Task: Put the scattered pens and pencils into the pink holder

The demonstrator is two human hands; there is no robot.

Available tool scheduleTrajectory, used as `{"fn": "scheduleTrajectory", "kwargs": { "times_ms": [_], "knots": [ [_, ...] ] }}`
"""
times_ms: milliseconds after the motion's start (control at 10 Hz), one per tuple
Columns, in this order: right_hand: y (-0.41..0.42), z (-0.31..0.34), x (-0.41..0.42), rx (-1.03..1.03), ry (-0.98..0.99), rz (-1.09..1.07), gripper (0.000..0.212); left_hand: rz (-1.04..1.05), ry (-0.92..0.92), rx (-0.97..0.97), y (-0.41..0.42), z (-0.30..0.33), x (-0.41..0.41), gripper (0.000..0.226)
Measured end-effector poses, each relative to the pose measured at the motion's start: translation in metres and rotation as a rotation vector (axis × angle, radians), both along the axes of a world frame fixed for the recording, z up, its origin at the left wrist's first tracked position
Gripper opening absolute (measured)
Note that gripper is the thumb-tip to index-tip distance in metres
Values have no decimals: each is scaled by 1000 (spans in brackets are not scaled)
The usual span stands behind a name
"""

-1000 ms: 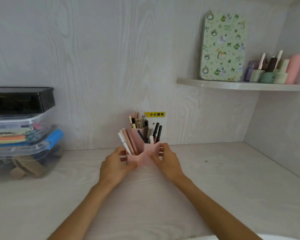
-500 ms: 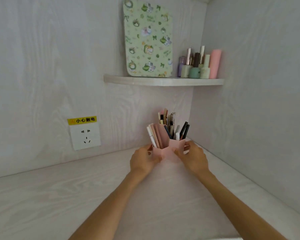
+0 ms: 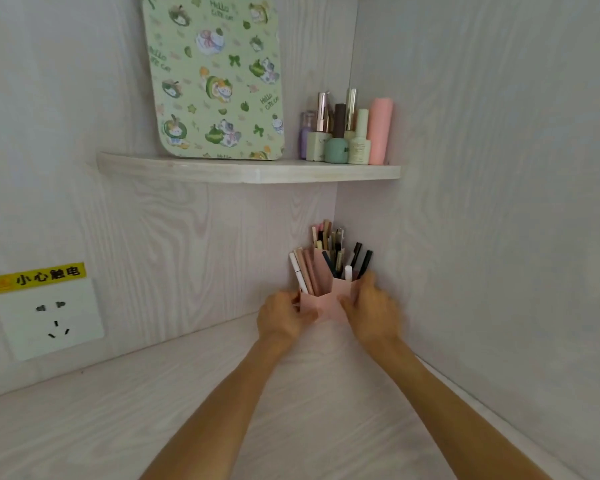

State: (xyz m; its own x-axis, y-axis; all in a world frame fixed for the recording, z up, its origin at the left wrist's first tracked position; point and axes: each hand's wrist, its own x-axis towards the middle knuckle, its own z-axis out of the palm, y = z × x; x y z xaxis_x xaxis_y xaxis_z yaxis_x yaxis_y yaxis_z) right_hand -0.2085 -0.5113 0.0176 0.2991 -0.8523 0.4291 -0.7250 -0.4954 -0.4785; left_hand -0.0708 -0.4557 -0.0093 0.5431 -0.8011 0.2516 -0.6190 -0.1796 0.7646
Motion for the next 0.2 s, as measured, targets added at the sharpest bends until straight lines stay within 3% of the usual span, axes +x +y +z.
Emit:
{"fn": "scheduleTrajectory", "kwargs": {
  "times_ms": [200],
  "knots": [
    [3, 2, 3, 33, -13, 32, 28, 0, 111, -1, 0, 1, -4, 50]
  ]
}}
